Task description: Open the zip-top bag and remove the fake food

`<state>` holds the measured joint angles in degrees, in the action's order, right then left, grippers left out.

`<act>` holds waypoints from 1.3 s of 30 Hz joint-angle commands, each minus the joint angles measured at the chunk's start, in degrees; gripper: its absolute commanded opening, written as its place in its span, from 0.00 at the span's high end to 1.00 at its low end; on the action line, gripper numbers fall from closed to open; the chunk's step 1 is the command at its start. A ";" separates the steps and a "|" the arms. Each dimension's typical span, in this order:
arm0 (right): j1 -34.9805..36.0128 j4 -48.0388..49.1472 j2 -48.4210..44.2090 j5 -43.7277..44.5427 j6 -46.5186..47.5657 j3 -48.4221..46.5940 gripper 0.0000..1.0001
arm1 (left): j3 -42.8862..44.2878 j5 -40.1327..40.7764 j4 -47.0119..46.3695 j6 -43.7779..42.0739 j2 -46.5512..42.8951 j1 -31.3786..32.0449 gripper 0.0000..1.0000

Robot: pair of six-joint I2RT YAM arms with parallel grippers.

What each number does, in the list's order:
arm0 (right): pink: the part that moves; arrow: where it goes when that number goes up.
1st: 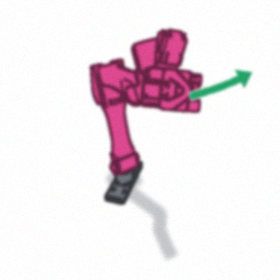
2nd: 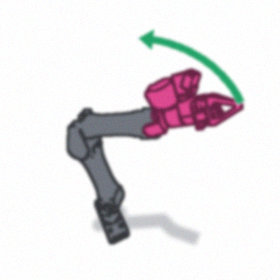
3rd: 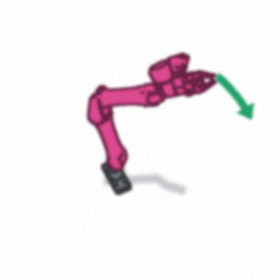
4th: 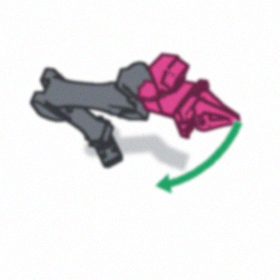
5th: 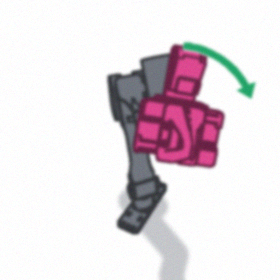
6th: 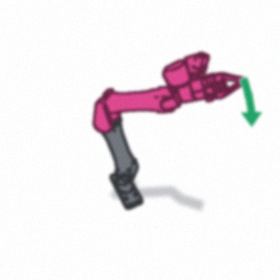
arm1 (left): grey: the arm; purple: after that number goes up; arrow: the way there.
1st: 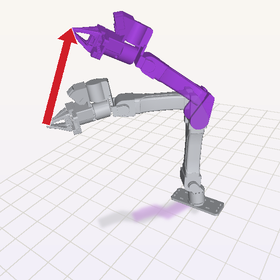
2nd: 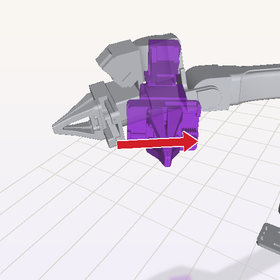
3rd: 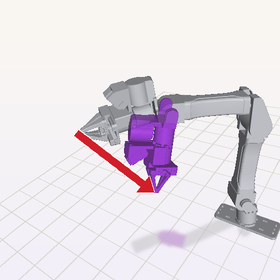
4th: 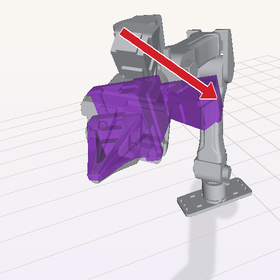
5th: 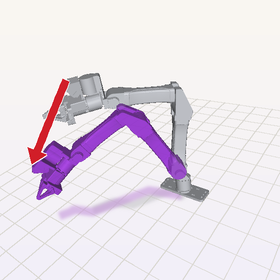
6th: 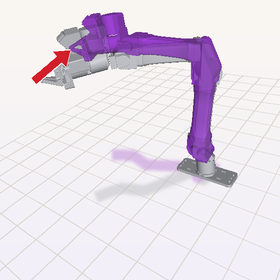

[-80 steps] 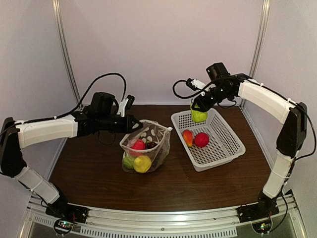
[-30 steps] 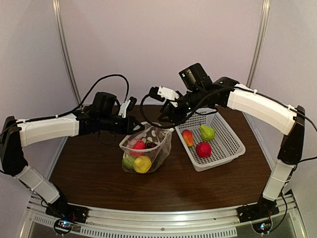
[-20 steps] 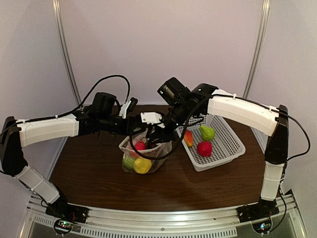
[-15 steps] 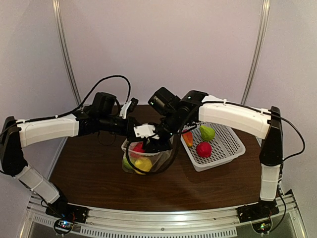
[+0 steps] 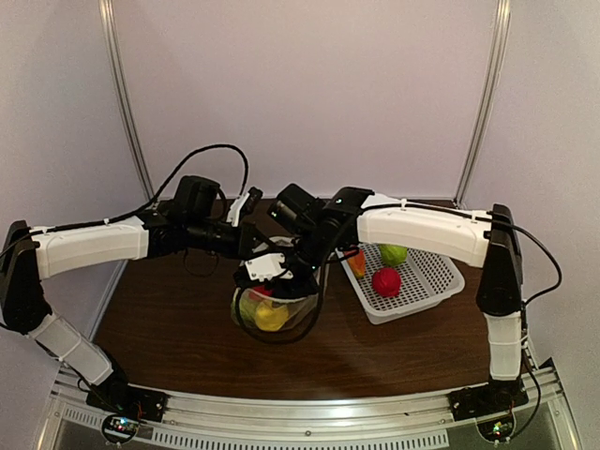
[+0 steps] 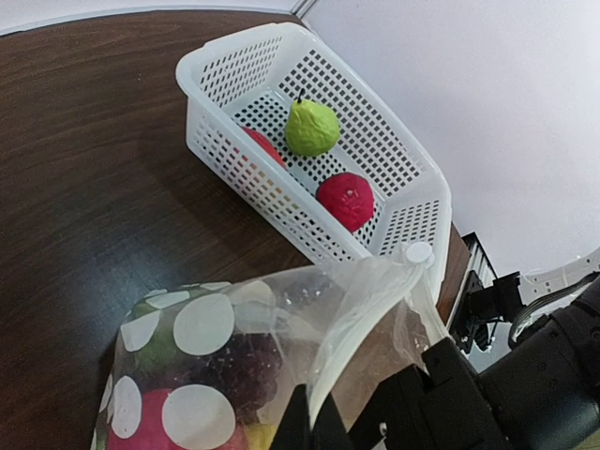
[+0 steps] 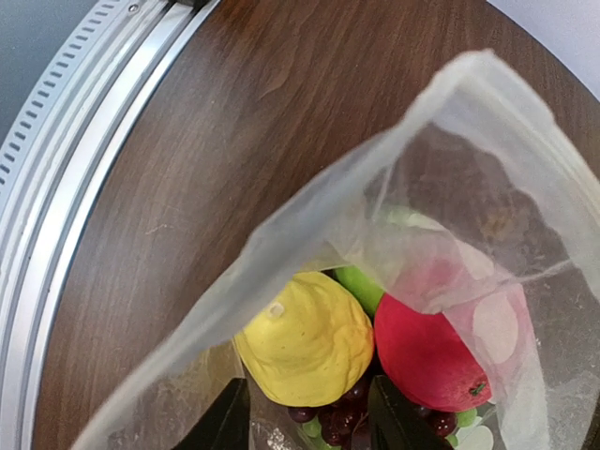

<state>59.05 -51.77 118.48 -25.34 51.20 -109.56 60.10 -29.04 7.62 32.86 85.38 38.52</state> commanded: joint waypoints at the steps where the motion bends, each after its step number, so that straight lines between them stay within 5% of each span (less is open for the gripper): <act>1: 0.96 1.52 1.85 0.30 1.19 0.51 0.48 | -0.57 -1.02 -0.15 -0.43 -0.13 -0.14 1.00; 20: 2.04 4.24 6.73 -0.68 1.40 0.62 0.50 | -2.94 -0.57 -0.11 -0.10 -0.66 -0.11 1.00; 28: 1.95 5.71 4.64 -1.58 -1.57 0.93 0.75 | -3.49 -0.37 -0.08 -0.06 -1.36 -0.11 1.00; 39: -3.58 3.59 -3.82 -3.04 -6.66 4.12 0.81 | -2.98 -0.60 -0.06 -1.37 -1.20 -0.11 1.00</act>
<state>58.81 -46.70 120.33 -25.98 47.92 -106.34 57.10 -29.36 7.88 32.82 85.10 38.52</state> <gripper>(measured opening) 0.312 0.016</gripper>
